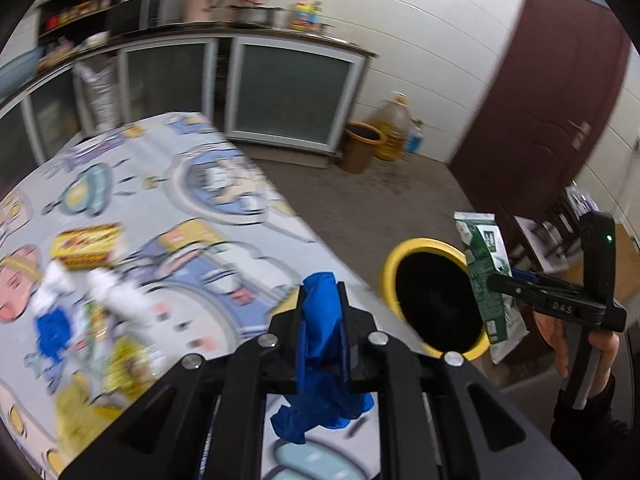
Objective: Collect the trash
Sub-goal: 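Carry the blue glove and milk carton over the bin, then open both tools to drop the glove and carton into the bin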
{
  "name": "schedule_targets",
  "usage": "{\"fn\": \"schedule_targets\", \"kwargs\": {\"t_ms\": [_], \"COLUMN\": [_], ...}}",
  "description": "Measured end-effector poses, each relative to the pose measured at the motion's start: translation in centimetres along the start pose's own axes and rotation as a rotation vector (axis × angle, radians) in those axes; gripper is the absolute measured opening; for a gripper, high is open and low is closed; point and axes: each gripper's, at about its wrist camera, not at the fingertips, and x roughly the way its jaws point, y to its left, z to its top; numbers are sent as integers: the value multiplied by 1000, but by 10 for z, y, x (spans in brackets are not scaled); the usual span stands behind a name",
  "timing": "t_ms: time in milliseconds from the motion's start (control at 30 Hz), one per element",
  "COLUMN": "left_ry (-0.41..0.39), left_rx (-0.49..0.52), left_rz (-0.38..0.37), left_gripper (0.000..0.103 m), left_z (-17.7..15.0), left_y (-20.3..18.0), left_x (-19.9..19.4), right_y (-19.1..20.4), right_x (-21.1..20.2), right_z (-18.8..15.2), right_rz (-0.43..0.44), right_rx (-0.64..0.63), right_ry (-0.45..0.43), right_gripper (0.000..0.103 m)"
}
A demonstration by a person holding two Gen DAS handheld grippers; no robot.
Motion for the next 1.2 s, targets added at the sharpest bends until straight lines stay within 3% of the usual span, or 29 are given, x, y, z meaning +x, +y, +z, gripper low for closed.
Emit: {"fn": "schedule_targets", "kwargs": {"t_ms": [367, 700, 1200], "left_ry": [81, 148, 218], "left_rx": [109, 142, 130], "left_rz": [-119, -188, -212], "left_gripper": [11, 11, 11], "left_z": [20, 23, 19], "left_y": [-89, -137, -175], "left_x": [80, 137, 201], "right_y": [-88, -122, -146], "right_x": [-2, 20, 50], "right_z": [-8, -15, -21], "right_rz": [-83, -92, -84], "right_rx": [136, 194, 246], "right_ry": [-16, 20, 79], "right_gripper": [54, 54, 54]}}
